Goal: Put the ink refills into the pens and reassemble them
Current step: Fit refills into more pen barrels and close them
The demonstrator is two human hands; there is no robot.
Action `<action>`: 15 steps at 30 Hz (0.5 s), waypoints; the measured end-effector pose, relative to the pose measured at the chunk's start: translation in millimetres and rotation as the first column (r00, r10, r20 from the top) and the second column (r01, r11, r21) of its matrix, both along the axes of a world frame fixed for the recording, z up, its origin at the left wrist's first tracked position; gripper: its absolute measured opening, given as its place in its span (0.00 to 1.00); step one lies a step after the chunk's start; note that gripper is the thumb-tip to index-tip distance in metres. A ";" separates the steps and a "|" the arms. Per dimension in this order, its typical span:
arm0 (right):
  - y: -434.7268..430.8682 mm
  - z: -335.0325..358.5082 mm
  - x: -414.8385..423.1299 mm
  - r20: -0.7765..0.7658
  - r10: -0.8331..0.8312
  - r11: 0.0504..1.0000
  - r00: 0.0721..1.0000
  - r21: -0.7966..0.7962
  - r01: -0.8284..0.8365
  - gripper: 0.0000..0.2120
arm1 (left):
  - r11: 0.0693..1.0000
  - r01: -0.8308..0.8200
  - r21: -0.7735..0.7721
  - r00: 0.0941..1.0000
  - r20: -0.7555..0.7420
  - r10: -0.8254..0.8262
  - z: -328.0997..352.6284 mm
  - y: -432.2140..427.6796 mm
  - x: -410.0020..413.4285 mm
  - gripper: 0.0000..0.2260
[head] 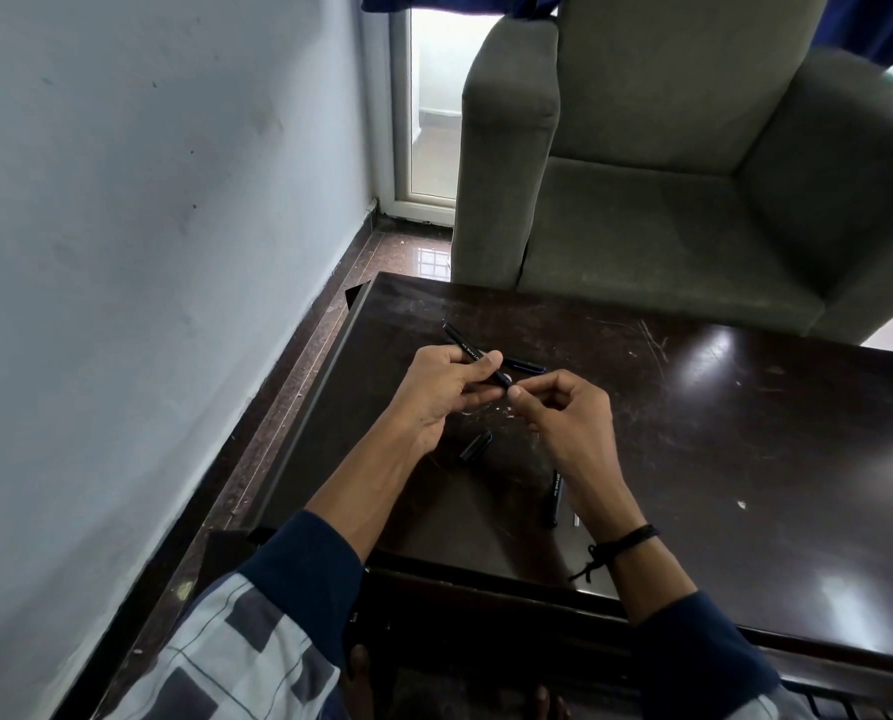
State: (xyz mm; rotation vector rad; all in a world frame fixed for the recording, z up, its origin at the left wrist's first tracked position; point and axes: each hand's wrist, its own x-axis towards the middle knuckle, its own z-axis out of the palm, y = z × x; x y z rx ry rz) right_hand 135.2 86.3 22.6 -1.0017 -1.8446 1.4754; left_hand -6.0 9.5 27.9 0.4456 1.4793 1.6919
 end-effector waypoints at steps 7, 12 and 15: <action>-0.5 -0.1 -2.0 -0.009 -0.002 0.999 1.000 -0.035 0.002 0.04 | 1.000 -0.001 -0.007 1.000 -0.005 0.001 -1.4 0.3 -0.6 0.08; 1.8 -0.7 -0.1 0.023 0.004 1.000 1.000 0.026 -0.004 0.04 | 1.000 0.004 -0.007 1.000 -0.004 -0.004 -2.4 1.0 0.3 0.09; 0.8 -0.6 0.0 0.002 0.005 1.000 1.000 0.008 -0.005 0.06 | 1.000 0.001 0.000 1.000 0.005 -0.001 -1.4 0.4 -1.2 0.09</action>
